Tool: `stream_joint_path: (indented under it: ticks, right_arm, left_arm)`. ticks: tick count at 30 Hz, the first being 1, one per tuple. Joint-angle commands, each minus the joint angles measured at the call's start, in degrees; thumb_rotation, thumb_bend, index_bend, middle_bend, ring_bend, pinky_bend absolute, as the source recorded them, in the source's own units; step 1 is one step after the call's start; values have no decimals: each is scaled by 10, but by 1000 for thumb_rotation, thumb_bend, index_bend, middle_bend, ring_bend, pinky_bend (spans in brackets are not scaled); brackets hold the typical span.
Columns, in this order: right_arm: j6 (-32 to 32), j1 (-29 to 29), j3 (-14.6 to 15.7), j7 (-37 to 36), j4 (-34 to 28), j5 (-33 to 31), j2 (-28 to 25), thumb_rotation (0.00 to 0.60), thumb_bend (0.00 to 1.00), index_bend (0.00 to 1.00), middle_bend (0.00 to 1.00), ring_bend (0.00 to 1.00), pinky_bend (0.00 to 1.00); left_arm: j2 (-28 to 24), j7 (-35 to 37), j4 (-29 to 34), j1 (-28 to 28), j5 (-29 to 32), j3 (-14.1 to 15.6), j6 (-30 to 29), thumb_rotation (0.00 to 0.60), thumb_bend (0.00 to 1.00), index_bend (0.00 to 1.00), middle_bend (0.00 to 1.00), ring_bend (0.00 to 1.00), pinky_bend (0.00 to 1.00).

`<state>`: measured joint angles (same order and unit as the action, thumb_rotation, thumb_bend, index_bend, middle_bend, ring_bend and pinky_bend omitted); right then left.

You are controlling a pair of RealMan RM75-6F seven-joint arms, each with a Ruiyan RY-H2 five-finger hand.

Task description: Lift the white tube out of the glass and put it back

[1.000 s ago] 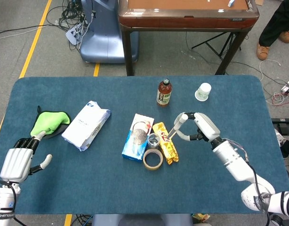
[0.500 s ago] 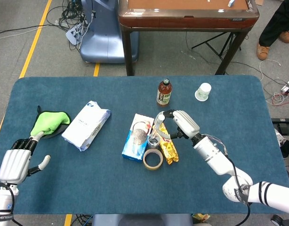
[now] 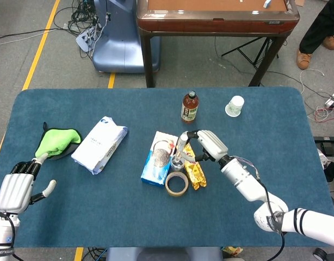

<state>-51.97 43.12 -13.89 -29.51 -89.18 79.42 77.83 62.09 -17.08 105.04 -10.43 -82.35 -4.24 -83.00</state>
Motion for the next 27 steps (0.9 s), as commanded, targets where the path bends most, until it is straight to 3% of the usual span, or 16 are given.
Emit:
stream_joint_path:
  ticks: [1, 10, 19, 22, 27]
  right_arm:
    - [3, 1, 3, 0, 3, -1, 3, 600, 519, 686, 527, 428, 312]
    - [9, 4, 16, 4, 26, -1, 23, 600, 519, 686, 512, 419, 312]
    - [14, 6, 27, 6, 60, -1, 48, 600, 515, 685, 443, 345, 312]
    - [13, 7, 30, 5, 66, 4, 51, 600, 462, 601, 388, 294, 303]
    - [14, 7, 34, 4, 64, 10, 47, 600, 296, 346, 250, 186, 233]
  left_arm:
    - [1, 1, -3, 0, 1, 0, 1, 600, 213, 112, 195, 239, 186]
    - [5, 3, -7, 0, 3, 3, 7, 600, 213, 112, 195, 239, 186]
    - [6, 4, -9, 1, 4, 3, 8, 600, 213, 112, 195, 239, 186]
    - [5, 4, -8, 0, 3, 2, 8, 600, 213, 112, 194, 239, 186]
    - [5, 3, -7, -2, 3, 1, 10, 600, 213, 112, 194, 239, 186]
